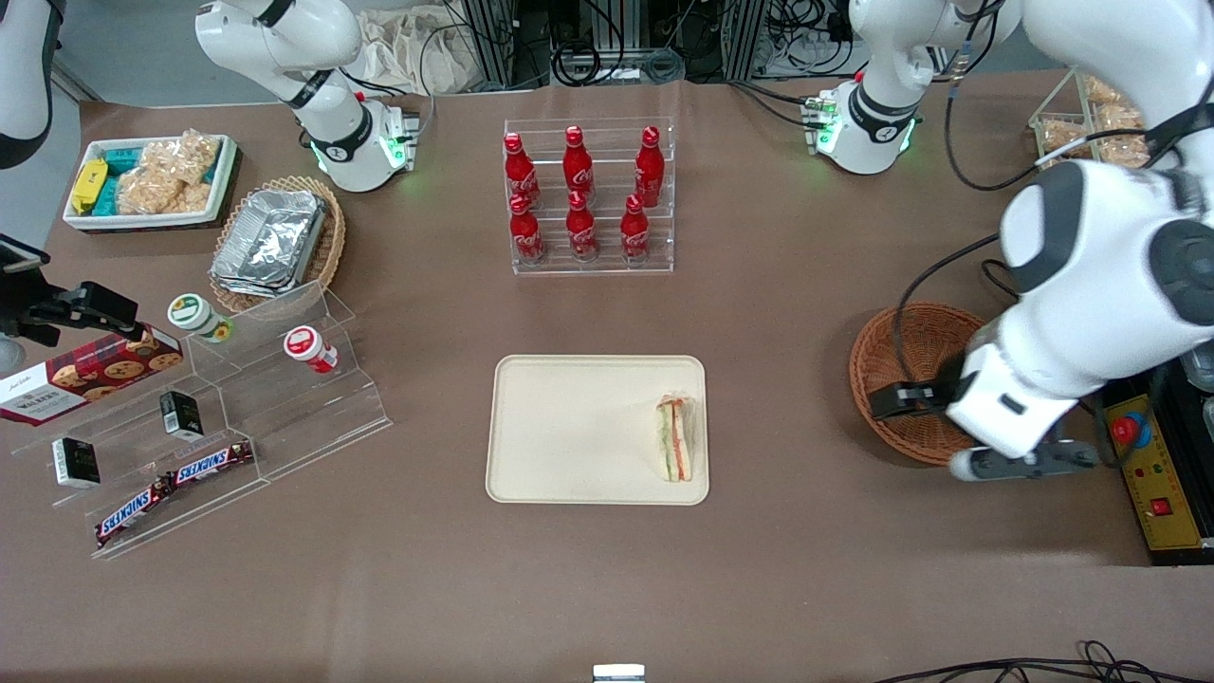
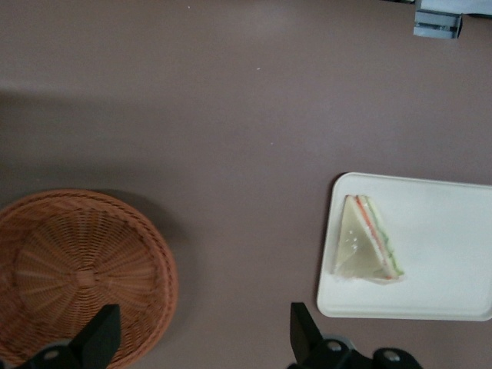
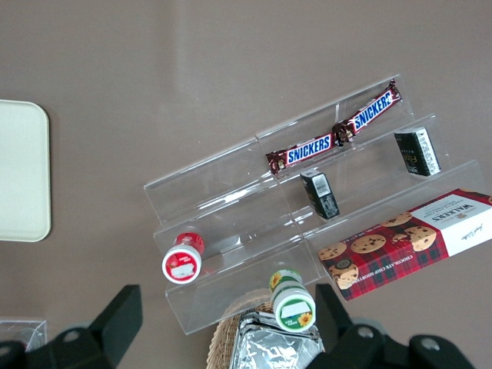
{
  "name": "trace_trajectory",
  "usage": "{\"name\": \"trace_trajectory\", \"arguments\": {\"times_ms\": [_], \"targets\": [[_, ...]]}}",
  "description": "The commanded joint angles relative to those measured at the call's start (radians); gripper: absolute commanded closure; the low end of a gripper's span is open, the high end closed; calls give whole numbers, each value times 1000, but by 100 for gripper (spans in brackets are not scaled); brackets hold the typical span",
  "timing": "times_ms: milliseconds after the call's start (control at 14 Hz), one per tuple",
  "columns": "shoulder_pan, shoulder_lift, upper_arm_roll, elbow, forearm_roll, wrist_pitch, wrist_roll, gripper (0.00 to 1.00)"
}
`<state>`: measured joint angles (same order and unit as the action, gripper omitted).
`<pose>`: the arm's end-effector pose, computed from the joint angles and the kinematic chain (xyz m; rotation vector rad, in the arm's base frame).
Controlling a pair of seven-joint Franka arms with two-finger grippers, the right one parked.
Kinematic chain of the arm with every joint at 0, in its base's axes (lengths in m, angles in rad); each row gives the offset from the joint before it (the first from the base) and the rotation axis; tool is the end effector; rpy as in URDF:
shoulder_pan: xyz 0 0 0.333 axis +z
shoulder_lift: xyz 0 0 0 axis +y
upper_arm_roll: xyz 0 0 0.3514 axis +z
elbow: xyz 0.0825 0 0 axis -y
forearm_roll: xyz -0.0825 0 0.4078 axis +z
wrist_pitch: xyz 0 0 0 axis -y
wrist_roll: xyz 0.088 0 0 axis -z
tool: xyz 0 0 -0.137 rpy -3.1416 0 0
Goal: Place sandwich from basket to tray
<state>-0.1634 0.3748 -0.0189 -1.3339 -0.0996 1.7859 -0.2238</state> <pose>0.7055 -0.1394 0.5263 3.0207 0.0915 0.0824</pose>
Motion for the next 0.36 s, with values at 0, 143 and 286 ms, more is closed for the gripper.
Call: {"name": "trace_trajectory", "arguments": {"times_ms": [0, 143, 286], "targets": [[13, -59, 43, -39, 6, -26, 75, 1], [12, -59, 111, -37, 6, -60, 69, 1], [13, -60, 119, -37, 6, -62, 77, 1]]}}
